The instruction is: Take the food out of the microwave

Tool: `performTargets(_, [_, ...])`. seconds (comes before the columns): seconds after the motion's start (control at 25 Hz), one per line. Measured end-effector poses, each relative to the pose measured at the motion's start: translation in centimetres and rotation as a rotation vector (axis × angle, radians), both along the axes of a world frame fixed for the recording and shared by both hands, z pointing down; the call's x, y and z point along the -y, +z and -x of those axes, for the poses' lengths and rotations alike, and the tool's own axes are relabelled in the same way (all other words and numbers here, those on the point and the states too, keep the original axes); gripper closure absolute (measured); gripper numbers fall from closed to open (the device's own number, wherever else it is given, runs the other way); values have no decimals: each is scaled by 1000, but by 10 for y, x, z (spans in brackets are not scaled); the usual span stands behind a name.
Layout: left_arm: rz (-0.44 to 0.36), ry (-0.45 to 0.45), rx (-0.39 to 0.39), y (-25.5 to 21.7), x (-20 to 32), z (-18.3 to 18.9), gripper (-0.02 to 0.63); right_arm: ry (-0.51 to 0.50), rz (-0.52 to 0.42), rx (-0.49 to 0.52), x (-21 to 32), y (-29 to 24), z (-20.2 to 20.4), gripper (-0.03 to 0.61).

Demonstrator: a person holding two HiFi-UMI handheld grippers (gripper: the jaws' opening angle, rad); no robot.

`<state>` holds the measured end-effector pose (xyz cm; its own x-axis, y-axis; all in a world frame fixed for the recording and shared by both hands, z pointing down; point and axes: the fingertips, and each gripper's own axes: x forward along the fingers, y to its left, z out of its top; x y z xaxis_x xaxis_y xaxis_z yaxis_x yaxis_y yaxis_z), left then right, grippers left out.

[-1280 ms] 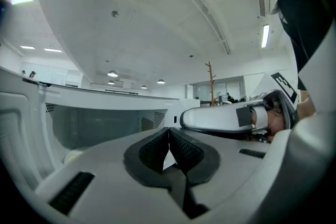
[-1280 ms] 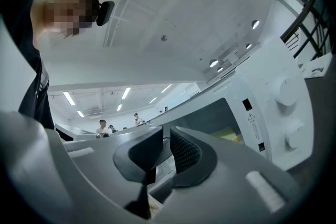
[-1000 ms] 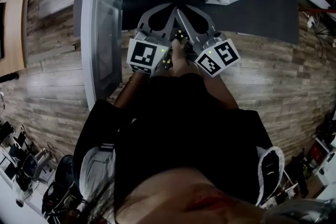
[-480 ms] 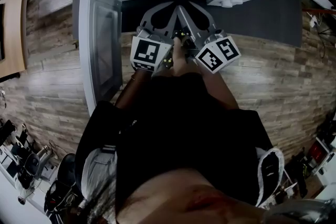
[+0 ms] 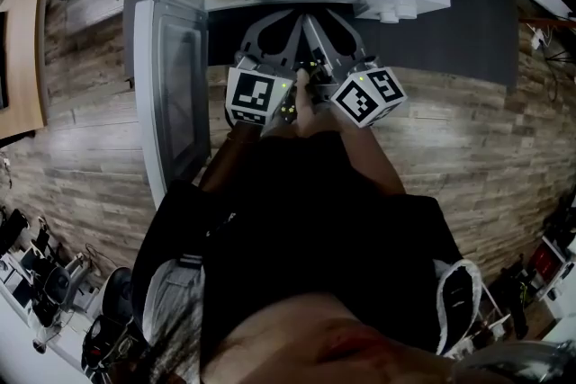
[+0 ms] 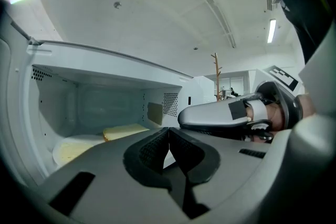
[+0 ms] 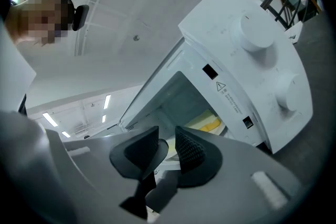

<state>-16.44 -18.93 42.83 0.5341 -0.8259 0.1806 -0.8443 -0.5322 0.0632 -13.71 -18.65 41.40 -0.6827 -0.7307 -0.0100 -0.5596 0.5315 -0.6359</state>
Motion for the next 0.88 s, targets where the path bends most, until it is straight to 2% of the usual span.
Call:
performTargets(0.52, [32,-7,3,18,17,-2,606,80,96,20,21,21,-5,485])
performTargets(0.88, [55,-29,21,27,27,6,607,161,212,60,38,45,-14,459])
